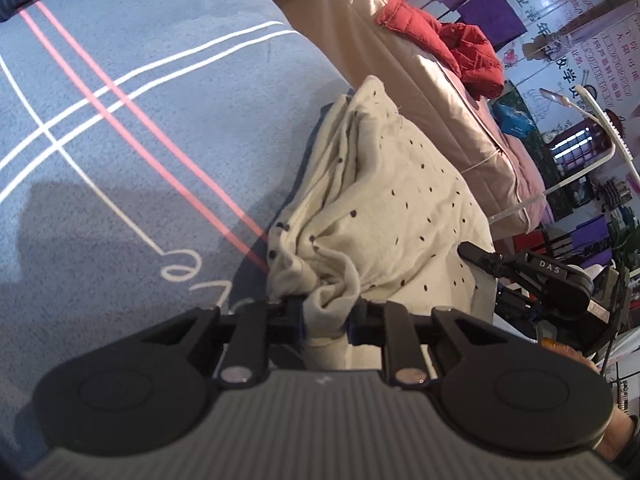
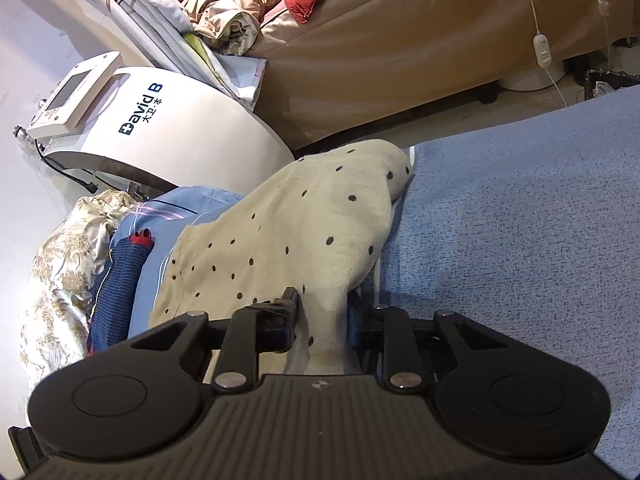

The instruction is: Fold small clothes

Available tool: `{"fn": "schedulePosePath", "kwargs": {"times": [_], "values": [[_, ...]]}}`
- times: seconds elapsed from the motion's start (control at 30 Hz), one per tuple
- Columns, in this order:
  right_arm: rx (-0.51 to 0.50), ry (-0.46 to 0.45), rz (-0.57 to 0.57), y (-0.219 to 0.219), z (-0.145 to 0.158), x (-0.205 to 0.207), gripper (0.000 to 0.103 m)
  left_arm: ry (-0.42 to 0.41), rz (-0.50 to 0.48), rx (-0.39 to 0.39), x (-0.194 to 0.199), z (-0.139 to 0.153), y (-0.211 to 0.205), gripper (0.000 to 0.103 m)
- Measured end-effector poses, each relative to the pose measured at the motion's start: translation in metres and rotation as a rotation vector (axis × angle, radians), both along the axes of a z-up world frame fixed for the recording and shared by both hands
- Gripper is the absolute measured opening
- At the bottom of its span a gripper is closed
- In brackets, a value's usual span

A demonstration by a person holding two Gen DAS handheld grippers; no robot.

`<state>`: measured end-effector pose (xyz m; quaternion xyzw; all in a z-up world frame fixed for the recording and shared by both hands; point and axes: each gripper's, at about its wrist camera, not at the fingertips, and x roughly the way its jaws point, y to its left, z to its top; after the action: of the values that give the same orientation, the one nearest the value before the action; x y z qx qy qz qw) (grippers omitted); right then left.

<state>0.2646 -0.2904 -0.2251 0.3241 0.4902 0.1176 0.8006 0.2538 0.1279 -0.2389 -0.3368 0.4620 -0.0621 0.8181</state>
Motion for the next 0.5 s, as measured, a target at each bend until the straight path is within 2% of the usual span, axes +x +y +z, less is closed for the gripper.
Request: {"fn": "schedulePosePath", "kwargs": {"times": [0.13,0.2,0.33,0.43,0.5], "values": [[-0.098,-0.009,0.037,0.013,0.008,0.003,0.018,0.009,-0.047,0.092,0.007,0.010,-0.012,0.017],[-0.142,-0.017,0.045,0.020,0.013,0.004,0.014,0.020,-0.048,0.108,0.009,0.013,-0.014,0.016],[-0.216,-0.059,0.057,0.028,0.025,0.000,0.011,0.037,-0.042,0.122,0.009,0.021,-0.016,0.015],[-0.224,-0.077,0.060,0.027,0.033,-0.001,0.010,0.015,-0.099,0.201,0.009,0.034,-0.026,0.013],[-0.241,-0.088,0.066,0.027,0.042,-0.001,0.010,0.012,-0.103,0.189,0.010,0.046,-0.030,0.012]]}}
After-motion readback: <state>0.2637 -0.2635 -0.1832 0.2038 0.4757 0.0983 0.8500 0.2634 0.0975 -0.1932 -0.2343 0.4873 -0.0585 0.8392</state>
